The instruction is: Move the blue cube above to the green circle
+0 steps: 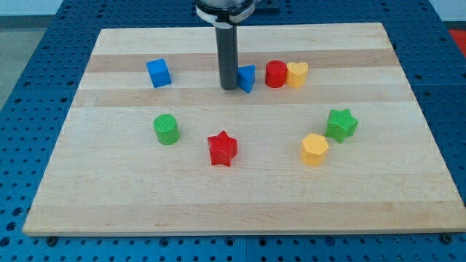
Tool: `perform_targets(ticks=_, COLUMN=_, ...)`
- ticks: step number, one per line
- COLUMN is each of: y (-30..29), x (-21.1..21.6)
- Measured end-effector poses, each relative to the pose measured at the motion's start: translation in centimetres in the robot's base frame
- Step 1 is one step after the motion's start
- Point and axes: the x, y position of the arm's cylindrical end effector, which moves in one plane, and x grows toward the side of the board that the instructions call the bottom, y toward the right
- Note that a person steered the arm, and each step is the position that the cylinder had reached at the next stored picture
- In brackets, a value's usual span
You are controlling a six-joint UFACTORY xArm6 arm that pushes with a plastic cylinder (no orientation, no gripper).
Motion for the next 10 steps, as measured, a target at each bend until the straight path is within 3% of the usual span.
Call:
perform_targets(ticks=2, y=1.5, x=-0.5)
perform_targets(ticks=4, y=-4.7, x=-7.7)
perform_targets(ticks=5, y=-11.3, x=-11.4)
perform_targets(ticks=6, y=-24.2, x=-11.2)
perform_targets(ticks=7, y=-28.6, x=-9.3)
perform_targets(ticks=8, y=-26.0, x=-7.3)
perform_targets(ticks=10, y=-14.4, x=-5.0)
